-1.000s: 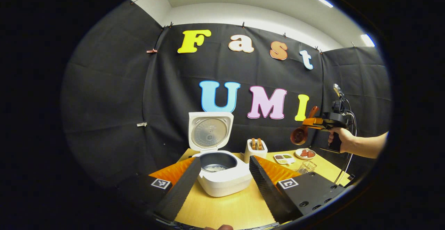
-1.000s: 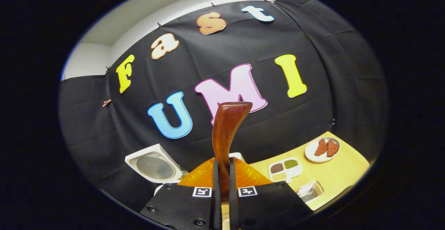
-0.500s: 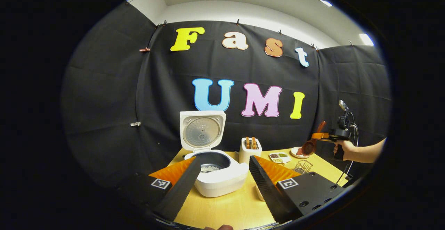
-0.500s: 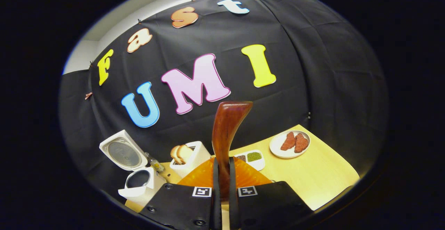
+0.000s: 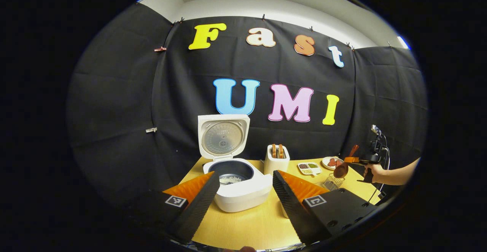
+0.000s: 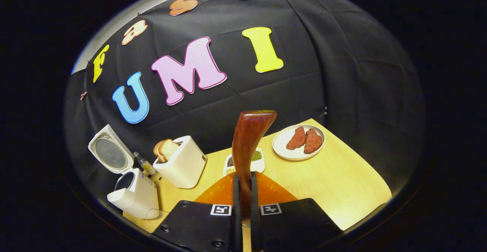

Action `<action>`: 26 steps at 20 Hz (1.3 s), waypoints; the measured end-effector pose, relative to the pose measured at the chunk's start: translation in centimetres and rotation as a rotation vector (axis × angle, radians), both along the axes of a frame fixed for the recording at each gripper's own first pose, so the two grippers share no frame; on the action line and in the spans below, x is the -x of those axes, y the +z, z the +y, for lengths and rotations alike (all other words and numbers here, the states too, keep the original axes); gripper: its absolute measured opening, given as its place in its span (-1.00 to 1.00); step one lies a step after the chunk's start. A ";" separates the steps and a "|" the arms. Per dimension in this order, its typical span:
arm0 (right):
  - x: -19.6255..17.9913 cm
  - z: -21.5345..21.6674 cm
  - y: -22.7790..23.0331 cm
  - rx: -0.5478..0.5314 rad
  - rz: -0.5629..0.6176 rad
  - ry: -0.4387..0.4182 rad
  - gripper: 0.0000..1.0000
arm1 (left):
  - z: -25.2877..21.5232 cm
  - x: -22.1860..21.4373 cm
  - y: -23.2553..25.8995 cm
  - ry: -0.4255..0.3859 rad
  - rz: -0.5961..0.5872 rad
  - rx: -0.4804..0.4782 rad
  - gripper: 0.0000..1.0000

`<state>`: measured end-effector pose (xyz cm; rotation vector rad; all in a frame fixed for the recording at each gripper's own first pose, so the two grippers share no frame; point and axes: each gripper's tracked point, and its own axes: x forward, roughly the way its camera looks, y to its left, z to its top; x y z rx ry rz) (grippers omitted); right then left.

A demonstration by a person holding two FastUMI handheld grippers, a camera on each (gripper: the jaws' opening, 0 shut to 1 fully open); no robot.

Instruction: Close the left gripper, press the button to open the rice cooker; take a wooden spoon from the chopstick holder with the right hand, scoop a spoonful of rice and pour it into the rice cooker, then put the wooden spoon back into the chopstick holder.

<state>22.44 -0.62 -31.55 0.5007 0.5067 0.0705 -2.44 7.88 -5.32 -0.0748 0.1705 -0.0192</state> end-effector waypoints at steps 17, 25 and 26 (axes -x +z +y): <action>1.4 -2.3 -6.2 -0.072 0.147 0.044 -0.41 | -4.9 -1.8 1.8 0.111 0.016 -0.075 0.93; 6.8 -8.1 -1.2 -0.075 0.129 -0.040 0.97 | -2.6 -5.1 6.3 0.105 -0.090 -0.071 0.92; 7.7 -8.4 -0.3 -0.066 0.118 -0.045 0.97 | -2.2 -5.9 7.5 0.104 -0.114 -0.068 0.92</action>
